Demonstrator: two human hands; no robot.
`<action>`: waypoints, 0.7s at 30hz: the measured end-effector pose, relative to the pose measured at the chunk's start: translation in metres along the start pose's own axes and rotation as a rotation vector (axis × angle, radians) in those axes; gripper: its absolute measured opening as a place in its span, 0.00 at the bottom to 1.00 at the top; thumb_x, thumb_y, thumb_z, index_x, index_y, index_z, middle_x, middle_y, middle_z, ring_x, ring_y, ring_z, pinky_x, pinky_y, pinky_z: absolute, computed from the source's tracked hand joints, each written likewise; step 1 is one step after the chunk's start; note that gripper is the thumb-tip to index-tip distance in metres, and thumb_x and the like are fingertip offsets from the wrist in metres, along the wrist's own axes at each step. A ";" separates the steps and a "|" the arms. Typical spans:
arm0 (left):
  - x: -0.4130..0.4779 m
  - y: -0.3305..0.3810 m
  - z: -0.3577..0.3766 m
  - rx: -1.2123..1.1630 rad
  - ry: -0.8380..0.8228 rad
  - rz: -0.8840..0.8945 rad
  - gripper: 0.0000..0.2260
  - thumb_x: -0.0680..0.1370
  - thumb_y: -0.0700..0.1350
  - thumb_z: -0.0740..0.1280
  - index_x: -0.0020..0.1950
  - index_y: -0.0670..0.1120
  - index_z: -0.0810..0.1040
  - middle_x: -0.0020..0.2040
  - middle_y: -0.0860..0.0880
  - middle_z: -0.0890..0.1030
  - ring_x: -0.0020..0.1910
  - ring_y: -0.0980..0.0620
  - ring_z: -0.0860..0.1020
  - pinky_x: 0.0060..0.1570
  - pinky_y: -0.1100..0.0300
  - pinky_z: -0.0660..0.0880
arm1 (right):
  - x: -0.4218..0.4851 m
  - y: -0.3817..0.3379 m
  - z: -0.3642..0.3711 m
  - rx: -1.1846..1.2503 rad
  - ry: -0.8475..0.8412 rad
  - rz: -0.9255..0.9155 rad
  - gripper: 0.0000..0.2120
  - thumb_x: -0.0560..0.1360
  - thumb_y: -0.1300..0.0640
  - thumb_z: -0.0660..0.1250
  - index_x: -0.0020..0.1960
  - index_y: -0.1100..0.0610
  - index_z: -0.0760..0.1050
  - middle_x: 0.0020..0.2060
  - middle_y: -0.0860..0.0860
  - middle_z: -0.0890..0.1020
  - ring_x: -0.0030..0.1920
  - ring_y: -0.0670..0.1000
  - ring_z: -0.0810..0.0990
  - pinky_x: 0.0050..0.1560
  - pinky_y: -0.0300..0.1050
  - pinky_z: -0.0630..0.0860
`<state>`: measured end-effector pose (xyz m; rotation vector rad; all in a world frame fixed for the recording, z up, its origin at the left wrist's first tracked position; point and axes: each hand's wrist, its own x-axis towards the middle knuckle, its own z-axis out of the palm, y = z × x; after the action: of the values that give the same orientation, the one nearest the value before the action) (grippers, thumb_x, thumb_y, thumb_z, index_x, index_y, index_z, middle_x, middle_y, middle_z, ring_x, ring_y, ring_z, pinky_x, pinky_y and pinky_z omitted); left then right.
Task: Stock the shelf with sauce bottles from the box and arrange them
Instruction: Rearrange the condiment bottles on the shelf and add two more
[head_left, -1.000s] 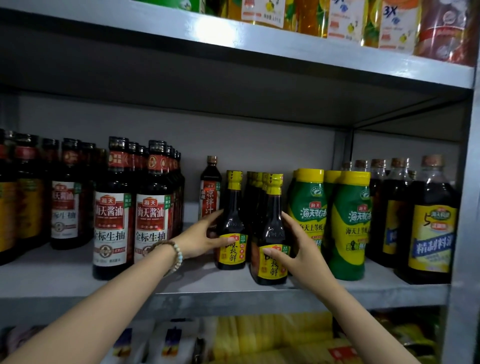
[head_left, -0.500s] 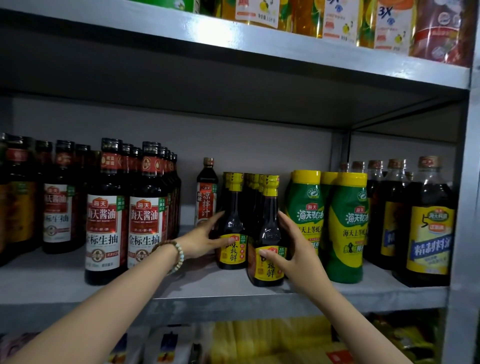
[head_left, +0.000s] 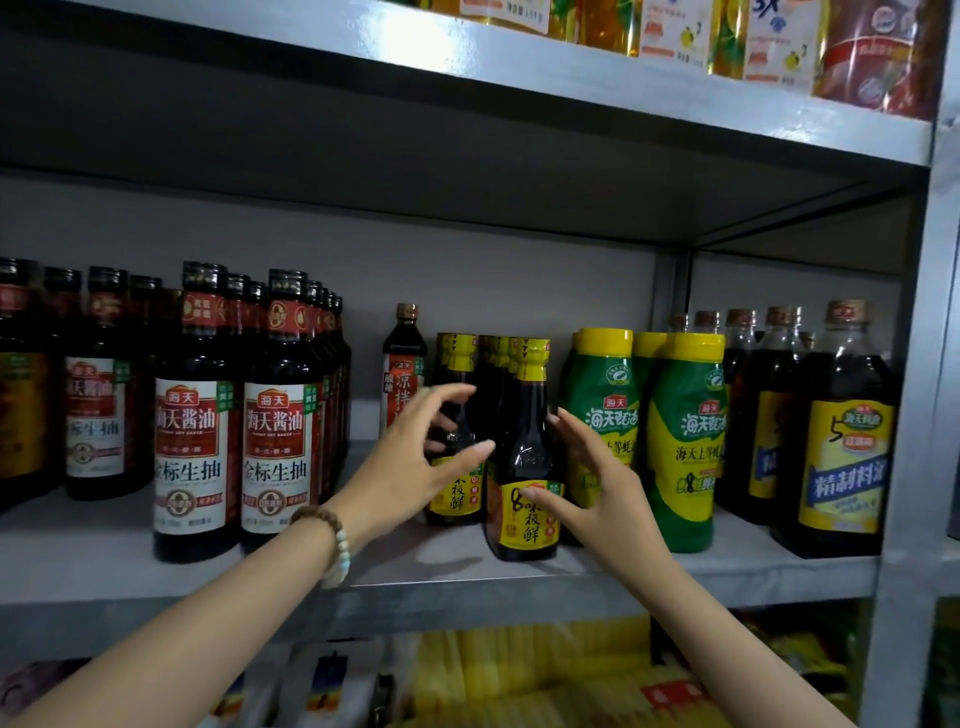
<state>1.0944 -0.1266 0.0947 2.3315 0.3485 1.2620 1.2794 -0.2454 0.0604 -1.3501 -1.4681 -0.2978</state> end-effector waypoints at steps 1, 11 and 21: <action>-0.001 0.002 0.003 -0.015 -0.068 -0.028 0.31 0.68 0.63 0.67 0.69 0.61 0.62 0.65 0.63 0.67 0.57 0.64 0.72 0.52 0.66 0.74 | -0.001 0.002 -0.003 -0.017 0.007 -0.016 0.40 0.65 0.42 0.73 0.73 0.47 0.63 0.65 0.41 0.74 0.65 0.37 0.71 0.64 0.33 0.69; 0.007 -0.009 0.029 -0.084 -0.238 -0.161 0.35 0.67 0.54 0.74 0.71 0.57 0.65 0.64 0.62 0.70 0.43 0.58 0.82 0.42 0.66 0.78 | -0.004 0.020 -0.017 -0.149 -0.102 0.078 0.38 0.60 0.31 0.67 0.68 0.40 0.69 0.29 0.45 0.73 0.30 0.43 0.69 0.35 0.50 0.73; 0.012 -0.014 0.036 -0.086 -0.243 -0.160 0.34 0.67 0.55 0.75 0.71 0.58 0.65 0.66 0.60 0.70 0.37 0.57 0.80 0.43 0.62 0.78 | -0.003 0.028 -0.016 0.003 -0.105 0.118 0.34 0.64 0.45 0.75 0.69 0.44 0.70 0.28 0.46 0.76 0.30 0.42 0.71 0.34 0.42 0.73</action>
<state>1.1312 -0.1194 0.0785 2.3002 0.3829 0.8902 1.3101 -0.2506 0.0519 -1.4620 -1.4667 -0.1506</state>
